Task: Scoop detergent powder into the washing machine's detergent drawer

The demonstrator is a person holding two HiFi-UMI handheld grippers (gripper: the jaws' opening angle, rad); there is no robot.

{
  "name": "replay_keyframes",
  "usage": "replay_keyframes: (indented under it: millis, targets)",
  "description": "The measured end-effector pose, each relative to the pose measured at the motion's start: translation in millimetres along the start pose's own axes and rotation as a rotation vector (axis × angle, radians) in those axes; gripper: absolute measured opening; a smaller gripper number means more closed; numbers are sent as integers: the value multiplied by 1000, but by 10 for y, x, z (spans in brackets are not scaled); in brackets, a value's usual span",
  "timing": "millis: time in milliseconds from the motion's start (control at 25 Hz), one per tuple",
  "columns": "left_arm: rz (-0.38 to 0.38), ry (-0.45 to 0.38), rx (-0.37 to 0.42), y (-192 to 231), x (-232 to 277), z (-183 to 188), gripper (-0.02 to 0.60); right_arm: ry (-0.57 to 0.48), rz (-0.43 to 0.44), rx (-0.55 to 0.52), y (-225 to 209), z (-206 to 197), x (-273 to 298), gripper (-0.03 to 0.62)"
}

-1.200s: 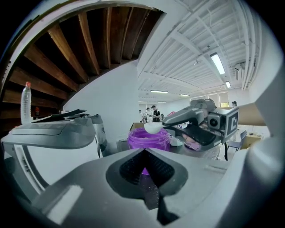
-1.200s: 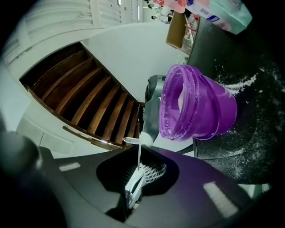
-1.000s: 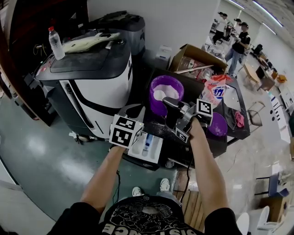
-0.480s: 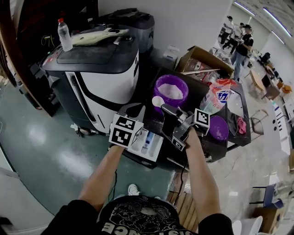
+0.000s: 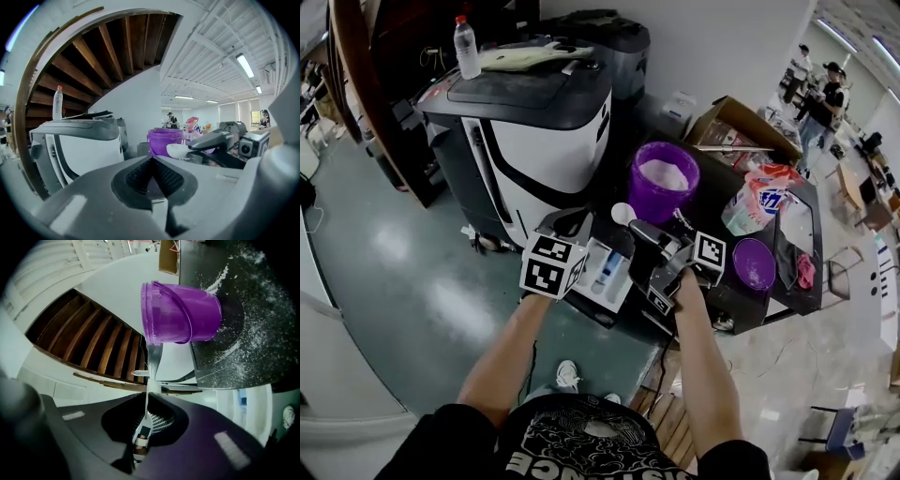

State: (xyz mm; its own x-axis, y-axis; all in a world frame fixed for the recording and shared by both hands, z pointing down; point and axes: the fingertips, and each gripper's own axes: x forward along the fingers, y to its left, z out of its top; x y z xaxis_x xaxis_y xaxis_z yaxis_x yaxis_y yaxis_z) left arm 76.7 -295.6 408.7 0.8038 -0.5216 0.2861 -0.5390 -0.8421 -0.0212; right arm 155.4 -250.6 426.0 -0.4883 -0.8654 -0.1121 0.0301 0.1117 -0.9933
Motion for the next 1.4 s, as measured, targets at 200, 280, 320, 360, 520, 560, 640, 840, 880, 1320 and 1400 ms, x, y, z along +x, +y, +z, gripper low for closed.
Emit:
replay_keyframes:
  millis: [200, 280, 320, 360, 520, 560, 640, 840, 880, 1320, 1400]
  targets:
    - [60, 7, -9, 31, -234, -131, 2, 57, -14, -19, -88, -184, -4, 40]
    - [87, 11, -17, 53, -336, -185, 2, 79, -21, -26, -132, -261, 4, 40]
    - [100, 14, -22, 62, -387, -216, 2, 89, -26, -28, -160, -301, 5, 40]
    - [112, 16, -27, 69, -436, -246, 2, 98, -31, -29, -191, -340, 4, 40]
    - [146, 25, -40, 71, -606, -355, 2, 132, -68, -45, -339, -477, -10, 40]
    - [154, 28, -43, 71, -642, -379, 2, 138, -77, -51, -376, -504, -16, 40]
    - [165, 33, -49, 64, -702, -420, 2, 149, -93, -57, -438, -549, -31, 40]
    - [180, 46, -53, 19, -774, -499, 2, 184, -161, -109, -607, -603, -61, 38]
    - [181, 49, -53, 11, -784, -519, 2, 192, -178, -125, -648, -613, -67, 38]
    - [187, 88, -53, -26, -860, -711, 2, 267, -326, -235, -1026, -651, -81, 38]
    - [194, 92, -58, -3, -880, -734, 2, 287, -347, -261, -1082, -661, -75, 38]
